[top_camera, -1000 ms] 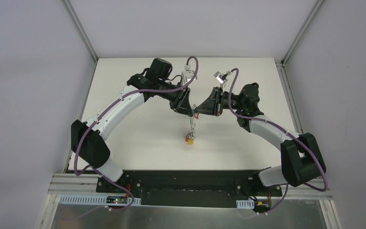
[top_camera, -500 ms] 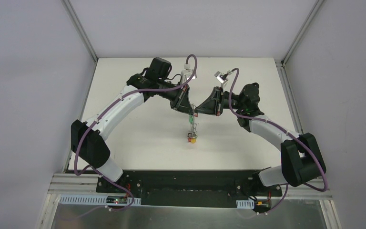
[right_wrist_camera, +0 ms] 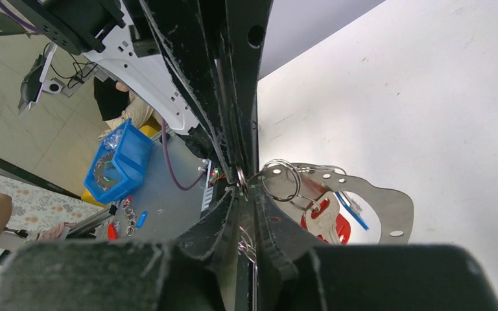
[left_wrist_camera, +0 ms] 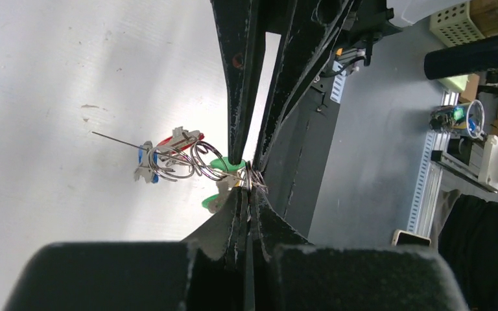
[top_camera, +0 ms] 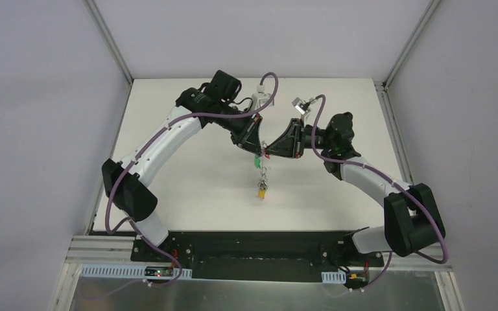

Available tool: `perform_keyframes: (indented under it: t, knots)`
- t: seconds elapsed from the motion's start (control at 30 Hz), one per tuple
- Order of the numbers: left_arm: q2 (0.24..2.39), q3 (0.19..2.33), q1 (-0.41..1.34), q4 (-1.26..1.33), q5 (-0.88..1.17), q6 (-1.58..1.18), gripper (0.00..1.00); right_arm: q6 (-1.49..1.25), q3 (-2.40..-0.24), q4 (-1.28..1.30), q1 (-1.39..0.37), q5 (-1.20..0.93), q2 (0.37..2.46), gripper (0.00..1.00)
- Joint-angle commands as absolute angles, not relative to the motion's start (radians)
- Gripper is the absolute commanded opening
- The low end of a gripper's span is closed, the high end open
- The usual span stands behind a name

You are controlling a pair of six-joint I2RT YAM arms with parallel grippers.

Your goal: Put the keys on the keyring

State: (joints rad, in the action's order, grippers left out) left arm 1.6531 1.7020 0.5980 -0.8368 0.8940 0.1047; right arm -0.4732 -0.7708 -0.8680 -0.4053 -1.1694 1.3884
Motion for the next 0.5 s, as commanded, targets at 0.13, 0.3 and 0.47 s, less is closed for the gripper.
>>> perform_keyframes:
  t: [0.13, 0.3, 0.47]
  knots:
    - [1.740, 1.931, 0.652, -1.175, 0.846, 0.203, 0.00, -0.411, -0.782, -0.862, -0.402, -1.235, 1.335, 0.30]
    - [1.755, 1.942, 0.655, -1.182, 0.870, 0.210, 0.00, -0.403, -0.777, -0.857, -0.411, -1.252, 1.329, 0.39]
    - [1.767, 1.949, 0.659, -1.186, 0.885, 0.218, 0.00, -0.399, -0.782, -0.850, -0.423, -1.255, 1.340, 0.40]
